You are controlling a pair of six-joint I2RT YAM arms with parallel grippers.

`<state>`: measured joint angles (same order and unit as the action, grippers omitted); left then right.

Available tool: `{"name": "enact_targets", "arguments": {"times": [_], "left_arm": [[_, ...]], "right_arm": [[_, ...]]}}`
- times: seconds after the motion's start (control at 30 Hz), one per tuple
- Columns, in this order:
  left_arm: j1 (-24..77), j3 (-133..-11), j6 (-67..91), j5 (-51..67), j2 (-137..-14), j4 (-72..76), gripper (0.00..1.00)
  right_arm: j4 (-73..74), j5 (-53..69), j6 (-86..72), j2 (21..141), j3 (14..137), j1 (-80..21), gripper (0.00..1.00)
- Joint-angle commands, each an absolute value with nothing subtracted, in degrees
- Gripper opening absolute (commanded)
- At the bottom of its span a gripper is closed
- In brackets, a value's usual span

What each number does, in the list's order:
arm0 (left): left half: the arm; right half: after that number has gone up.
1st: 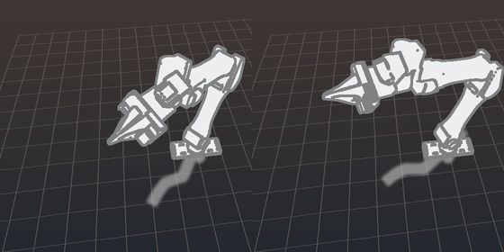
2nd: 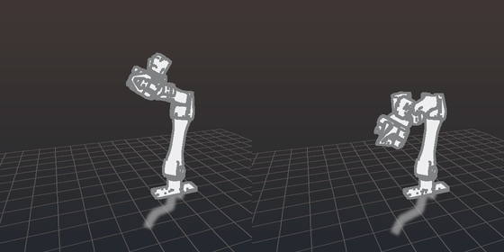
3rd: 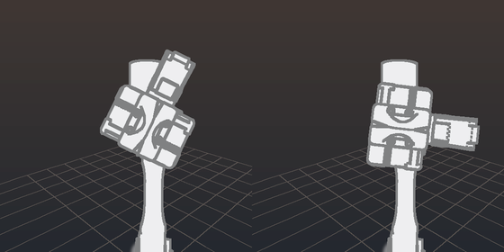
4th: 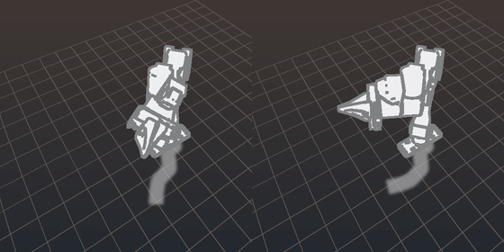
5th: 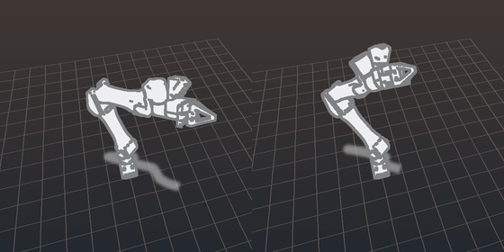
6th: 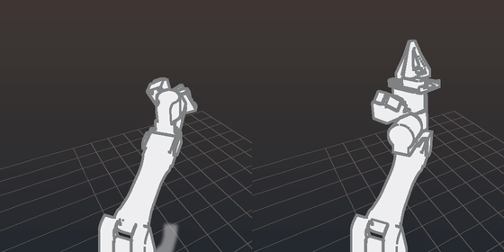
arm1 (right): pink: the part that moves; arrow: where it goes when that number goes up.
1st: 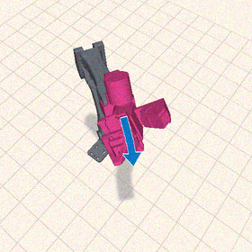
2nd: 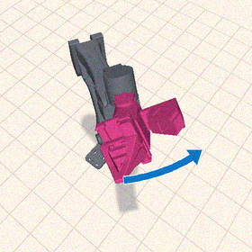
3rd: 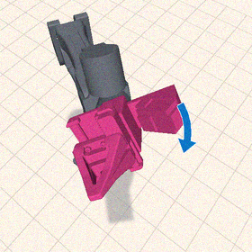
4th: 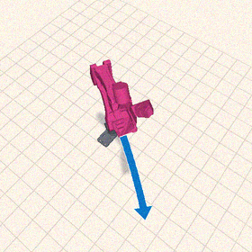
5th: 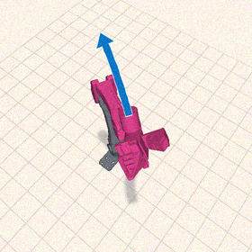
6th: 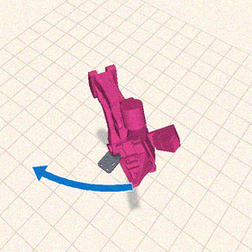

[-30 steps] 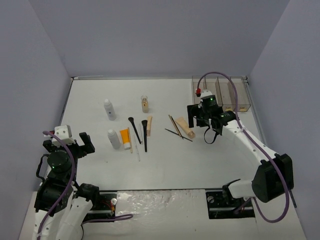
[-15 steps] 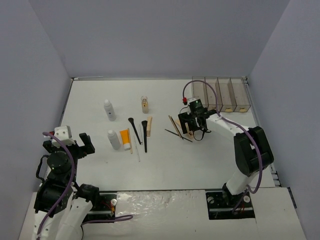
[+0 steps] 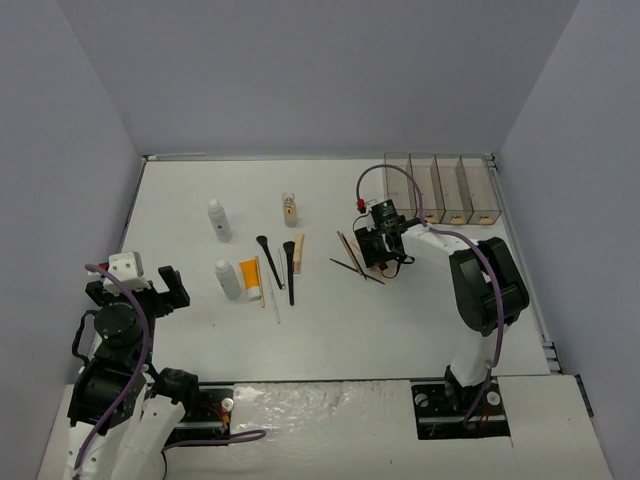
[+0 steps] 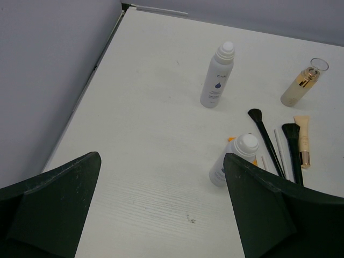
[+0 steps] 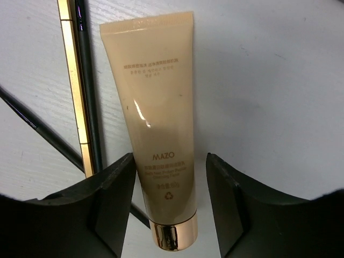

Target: Organize the makeup

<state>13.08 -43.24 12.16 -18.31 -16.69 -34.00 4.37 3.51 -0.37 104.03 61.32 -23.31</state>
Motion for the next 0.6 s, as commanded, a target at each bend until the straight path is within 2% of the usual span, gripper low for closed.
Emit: {"name": "enact_targets", "arguments": {"times": [0.0,0.1,0.27,0.47,0.57], "left_arm": [[13.45,-43.95,11.67,-19.01,-17.47,-29.88,0.97],[13.45,-43.95,11.6,-19.07,-17.18,-29.88,0.97],[13.62,-44.12,11.81,-19.01,-17.4,-30.06,0.97],[13.97,-48.4,13.0,-18.02,-20.45,-30.02,0.97],[13.97,-50.79,12.53,-18.24,-23.6,-28.75,0.97]], "right_arm": [[2.84,1.93,0.9,103.11,64.16,-23.47,0.32],[3.05,1.74,1.04,100.95,64.79,-23.47,0.21],[5.51,0.9,1.32,95.1,68.32,-23.41,0.15],[11.86,-3.06,4.43,90.62,76.76,-20.72,0.14],[13.84,-1.8,5.71,90.99,80.99,-14.21,0.14]]}}
